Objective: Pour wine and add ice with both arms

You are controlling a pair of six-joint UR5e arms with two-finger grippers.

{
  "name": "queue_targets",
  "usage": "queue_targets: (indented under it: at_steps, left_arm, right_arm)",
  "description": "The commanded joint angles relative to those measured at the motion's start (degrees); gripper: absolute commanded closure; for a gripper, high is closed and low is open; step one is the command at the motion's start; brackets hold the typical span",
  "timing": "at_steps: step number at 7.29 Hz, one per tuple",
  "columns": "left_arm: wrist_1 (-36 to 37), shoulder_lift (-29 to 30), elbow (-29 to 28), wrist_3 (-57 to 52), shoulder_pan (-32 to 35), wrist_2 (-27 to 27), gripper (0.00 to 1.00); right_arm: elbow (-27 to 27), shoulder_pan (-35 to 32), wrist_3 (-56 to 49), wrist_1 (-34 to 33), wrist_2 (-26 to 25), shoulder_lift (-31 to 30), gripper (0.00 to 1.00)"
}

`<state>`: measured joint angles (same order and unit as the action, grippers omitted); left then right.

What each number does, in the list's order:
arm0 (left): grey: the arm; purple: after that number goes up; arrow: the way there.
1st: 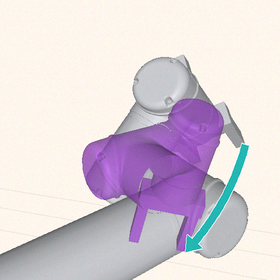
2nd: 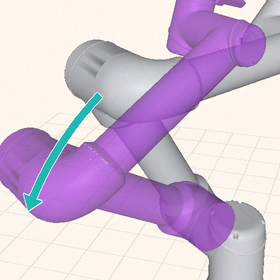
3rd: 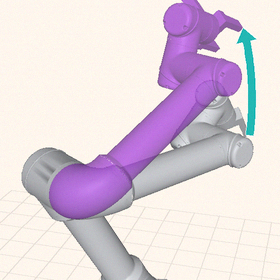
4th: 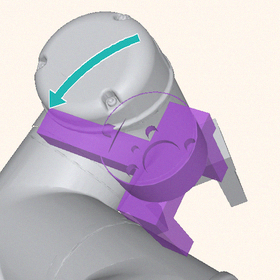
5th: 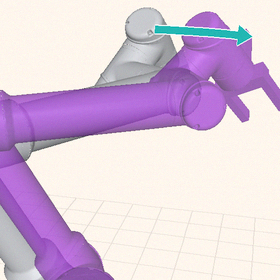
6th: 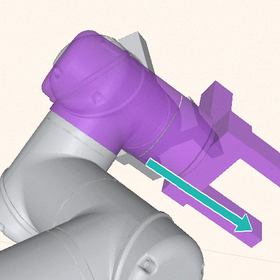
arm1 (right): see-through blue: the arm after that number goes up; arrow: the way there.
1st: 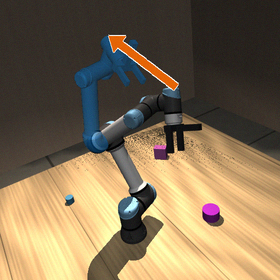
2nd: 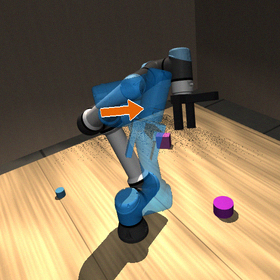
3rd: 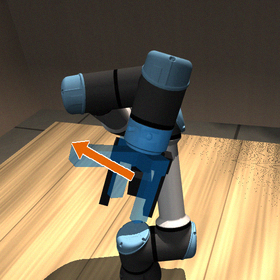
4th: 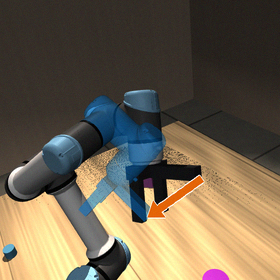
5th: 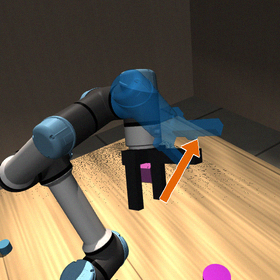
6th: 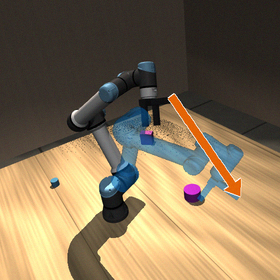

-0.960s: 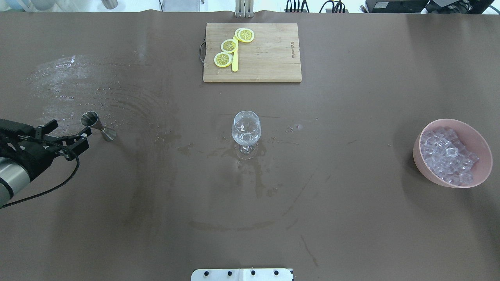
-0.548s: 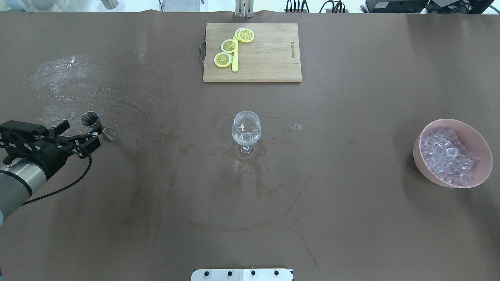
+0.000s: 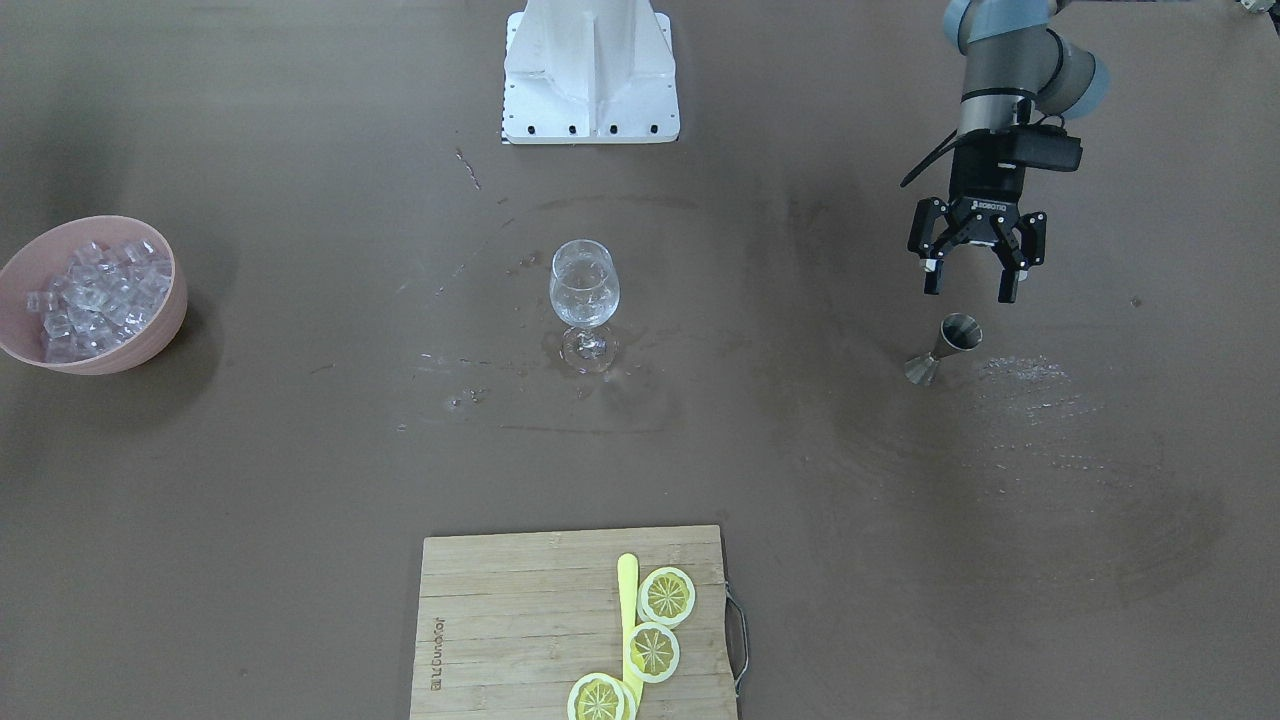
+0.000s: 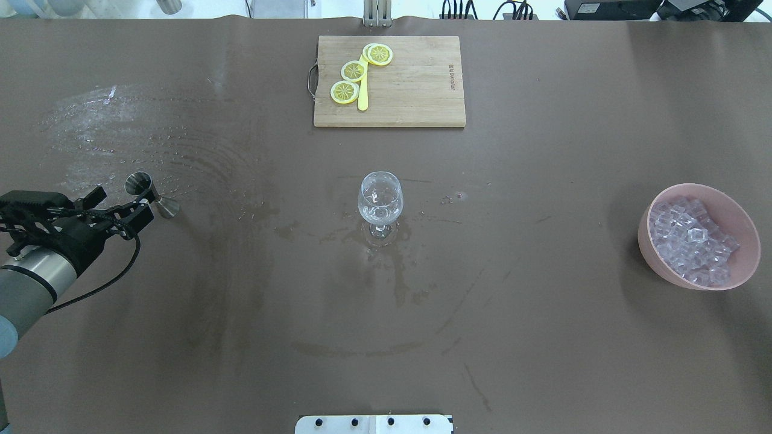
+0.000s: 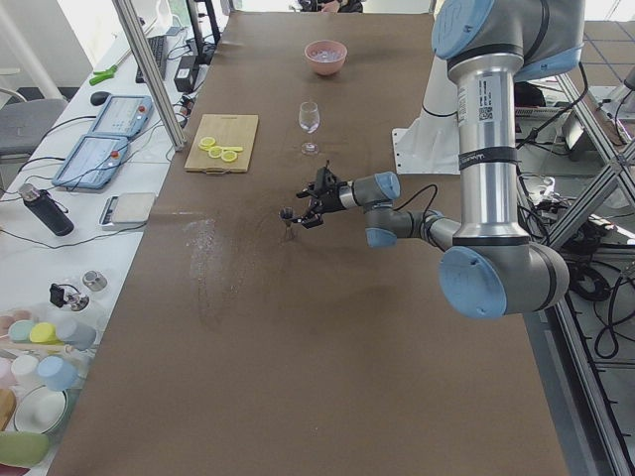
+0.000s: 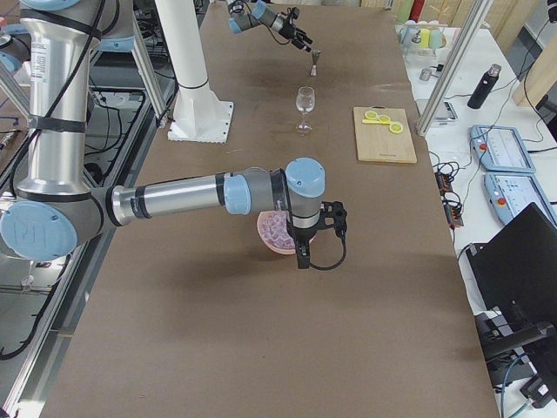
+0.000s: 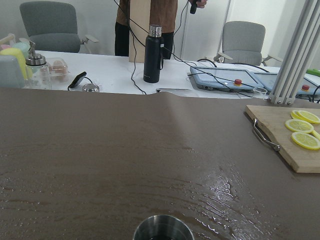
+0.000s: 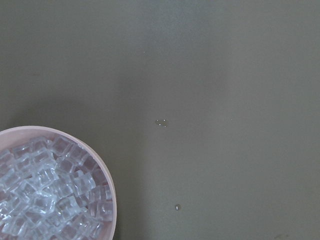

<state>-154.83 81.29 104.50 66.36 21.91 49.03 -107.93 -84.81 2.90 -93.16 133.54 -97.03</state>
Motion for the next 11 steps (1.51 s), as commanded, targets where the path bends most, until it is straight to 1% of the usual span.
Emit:
queue_targets:
  at_steps: [1,2,3,4,6,8,10,11]
  left_arm:
    - [0.0,2.2,-2.6,0.2,-1.9,-3.9,0.03]
    - [0.0,4.3,-5.2,0.2,-2.7,-5.9,0.03]
    - [0.0,5.1,-6.2,0.2,-3.3,-6.7,0.03]
    - [-0.4,5.2,-7.5,0.2,-3.4,-6.8,0.03]
    - [-3.5,5.4,-10.8,0.0,-3.4,-6.8,0.03]
    - [-3.5,6.2,-12.0,-0.2,-3.4,-6.8,0.03]
    - [-3.5,10.4,-16.2,-0.4,-3.4,-6.8,0.03]
    - [-3.5,11.4,-17.4,-0.5,-3.4,-6.7,0.03]
  right_arm:
    - [0.0,0.0,0.1,0.0,0.0,0.0,0.00]
    - [0.0,0.0,0.0,0.0,0.0,0.0,0.00]
    - [0.1,0.0,0.0,0.0,0.0,0.0,0.00]
    - [0.0,0.0,0.1,-0.1,0.0,0.0,0.00]
    - [0.1,0.0,0.1,0.0,0.0,0.0,0.00]
    - [0.0,0.0,0.1,0.0,0.0,0.0,0.00]
    - [0.1,0.0,0.1,0.0,0.0,0.0,0.00]
    - [0.1,0.0,0.1,0.0,0.0,0.0,0.00]
